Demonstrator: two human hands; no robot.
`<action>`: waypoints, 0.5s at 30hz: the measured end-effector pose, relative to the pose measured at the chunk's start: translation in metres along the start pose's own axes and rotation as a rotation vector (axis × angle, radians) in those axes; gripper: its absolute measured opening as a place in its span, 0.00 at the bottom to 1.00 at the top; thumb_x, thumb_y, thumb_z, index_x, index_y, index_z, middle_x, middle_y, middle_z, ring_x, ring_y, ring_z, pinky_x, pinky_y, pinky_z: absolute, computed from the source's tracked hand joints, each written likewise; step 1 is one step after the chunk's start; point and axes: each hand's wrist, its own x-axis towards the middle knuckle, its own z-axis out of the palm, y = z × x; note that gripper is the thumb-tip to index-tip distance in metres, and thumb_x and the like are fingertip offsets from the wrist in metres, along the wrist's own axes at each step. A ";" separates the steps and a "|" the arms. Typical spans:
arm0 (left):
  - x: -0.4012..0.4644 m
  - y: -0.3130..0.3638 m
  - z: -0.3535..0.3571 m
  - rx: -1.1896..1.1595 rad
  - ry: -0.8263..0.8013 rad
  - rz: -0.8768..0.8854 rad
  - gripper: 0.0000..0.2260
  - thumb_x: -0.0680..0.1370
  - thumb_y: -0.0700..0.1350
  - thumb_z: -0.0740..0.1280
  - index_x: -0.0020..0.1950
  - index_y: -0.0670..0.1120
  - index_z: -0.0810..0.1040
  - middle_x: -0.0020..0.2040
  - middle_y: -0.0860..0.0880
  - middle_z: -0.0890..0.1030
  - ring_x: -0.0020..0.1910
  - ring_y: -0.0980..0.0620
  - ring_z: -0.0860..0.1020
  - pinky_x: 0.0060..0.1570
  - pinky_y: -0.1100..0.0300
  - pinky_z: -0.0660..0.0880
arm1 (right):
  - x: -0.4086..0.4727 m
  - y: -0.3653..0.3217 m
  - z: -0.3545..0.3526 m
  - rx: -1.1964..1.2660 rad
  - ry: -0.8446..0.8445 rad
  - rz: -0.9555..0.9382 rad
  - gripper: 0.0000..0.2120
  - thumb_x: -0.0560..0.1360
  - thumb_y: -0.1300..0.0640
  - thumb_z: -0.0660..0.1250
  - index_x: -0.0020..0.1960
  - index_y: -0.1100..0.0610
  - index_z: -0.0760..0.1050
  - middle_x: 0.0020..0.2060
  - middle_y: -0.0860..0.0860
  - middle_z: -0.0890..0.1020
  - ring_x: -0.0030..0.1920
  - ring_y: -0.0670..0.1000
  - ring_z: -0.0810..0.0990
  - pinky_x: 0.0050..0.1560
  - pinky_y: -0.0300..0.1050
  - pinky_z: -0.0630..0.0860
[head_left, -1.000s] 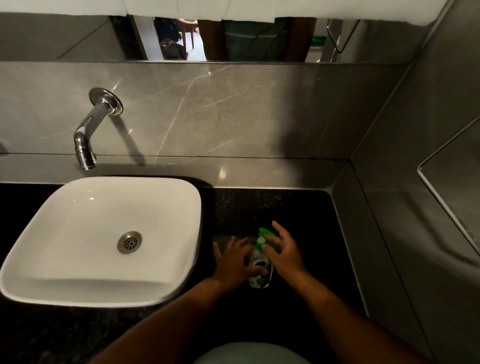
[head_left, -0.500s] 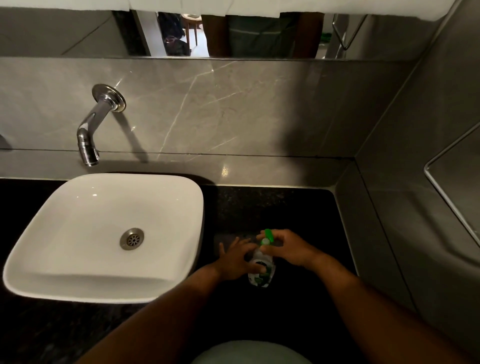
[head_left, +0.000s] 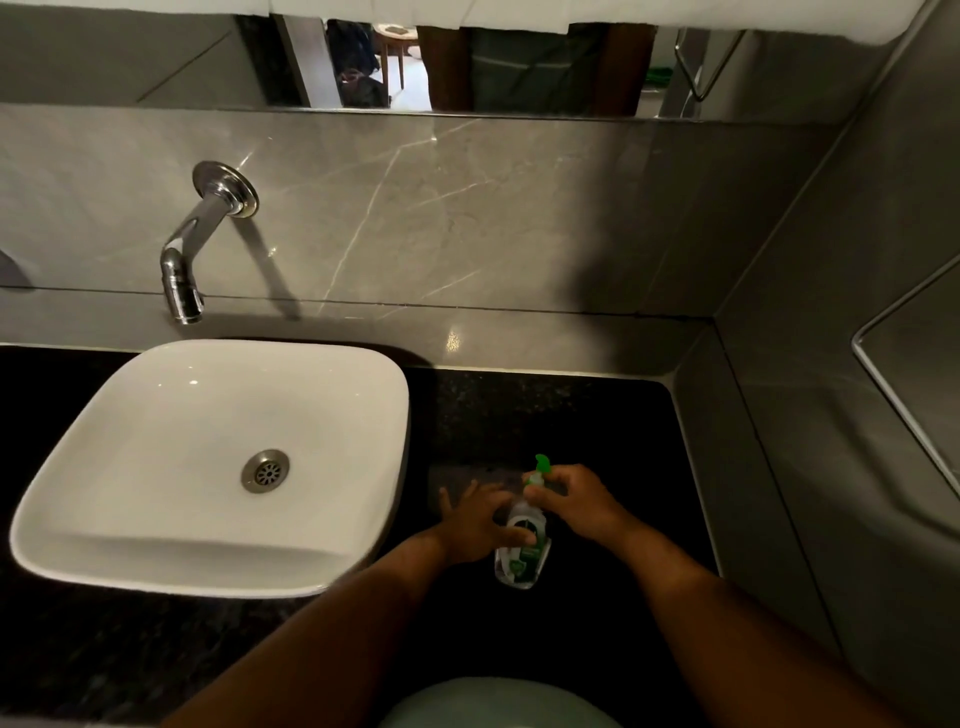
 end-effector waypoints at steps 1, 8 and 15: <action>0.000 0.002 0.001 0.028 0.008 -0.014 0.31 0.64 0.72 0.65 0.64 0.62 0.72 0.76 0.53 0.60 0.76 0.42 0.46 0.61 0.34 0.26 | -0.001 0.001 0.002 0.008 0.035 0.017 0.06 0.73 0.57 0.70 0.50 0.55 0.81 0.45 0.53 0.85 0.44 0.48 0.83 0.47 0.42 0.81; 0.003 0.016 0.007 0.222 0.136 -0.106 0.30 0.64 0.72 0.63 0.64 0.63 0.71 0.76 0.51 0.61 0.76 0.42 0.47 0.61 0.28 0.31 | 0.002 0.000 0.016 -0.042 0.216 0.098 0.06 0.74 0.56 0.69 0.37 0.53 0.78 0.32 0.46 0.80 0.33 0.41 0.77 0.32 0.34 0.73; 0.004 0.024 0.017 0.316 0.216 -0.270 0.31 0.62 0.73 0.64 0.63 0.66 0.71 0.77 0.49 0.58 0.76 0.41 0.45 0.61 0.26 0.34 | 0.010 -0.001 0.029 -0.137 0.302 0.186 0.09 0.73 0.51 0.68 0.45 0.57 0.81 0.37 0.52 0.83 0.40 0.50 0.81 0.42 0.43 0.75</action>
